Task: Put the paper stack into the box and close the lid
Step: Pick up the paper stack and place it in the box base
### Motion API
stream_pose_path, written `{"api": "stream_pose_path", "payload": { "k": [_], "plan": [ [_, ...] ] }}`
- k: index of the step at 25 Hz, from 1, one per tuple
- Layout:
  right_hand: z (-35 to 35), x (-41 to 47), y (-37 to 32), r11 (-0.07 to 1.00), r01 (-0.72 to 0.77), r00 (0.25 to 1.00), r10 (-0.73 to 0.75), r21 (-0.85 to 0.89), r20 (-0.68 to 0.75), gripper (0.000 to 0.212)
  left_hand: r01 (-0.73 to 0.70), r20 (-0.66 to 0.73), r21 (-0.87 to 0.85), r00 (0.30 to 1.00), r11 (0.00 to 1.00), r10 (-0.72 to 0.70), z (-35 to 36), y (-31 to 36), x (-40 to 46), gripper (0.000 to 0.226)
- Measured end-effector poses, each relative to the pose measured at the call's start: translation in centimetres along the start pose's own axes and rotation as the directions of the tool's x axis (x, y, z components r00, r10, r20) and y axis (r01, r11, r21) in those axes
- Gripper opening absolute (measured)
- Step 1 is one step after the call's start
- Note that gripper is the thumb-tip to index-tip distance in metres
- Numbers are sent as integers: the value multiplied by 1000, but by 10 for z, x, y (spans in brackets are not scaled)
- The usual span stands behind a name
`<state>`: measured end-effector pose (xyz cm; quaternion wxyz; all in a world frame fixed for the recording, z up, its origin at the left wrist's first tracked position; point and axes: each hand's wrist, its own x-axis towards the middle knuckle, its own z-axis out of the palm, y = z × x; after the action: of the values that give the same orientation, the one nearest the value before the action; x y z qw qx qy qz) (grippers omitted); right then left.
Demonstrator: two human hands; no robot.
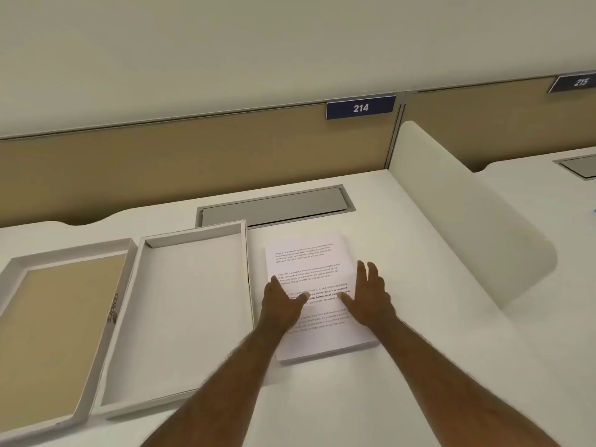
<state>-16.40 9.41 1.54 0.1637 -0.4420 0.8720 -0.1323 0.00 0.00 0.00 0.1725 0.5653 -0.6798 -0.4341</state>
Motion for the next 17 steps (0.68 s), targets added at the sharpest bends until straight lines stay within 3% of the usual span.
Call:
{"api": "stream_pose_path", "payload": {
  "k": [5, 9, 13, 17],
  "plan": [
    [7, 14, 0, 985, -117, 990, 107, 123, 90, 95, 292, -105, -219, 942, 931, -320, 12, 14, 10, 79],
    [9, 27, -5, 963, -217, 971, 197, 158, 132, 95, 426, -179, -75, 884, 902, -433, 26, 19, 16, 88],
    [7, 37, -5, 912, -343, 936, 311, 224, 167, 86, 538, -159, 23, 834, 843, -528, 24, 23, 28, 73],
    [9, 43, 0, 841, -446, 894, 401, 306, 201, 89, 585, -116, 74, 809, 807, -576, 20, 24, 37, 81]
  ]
}}
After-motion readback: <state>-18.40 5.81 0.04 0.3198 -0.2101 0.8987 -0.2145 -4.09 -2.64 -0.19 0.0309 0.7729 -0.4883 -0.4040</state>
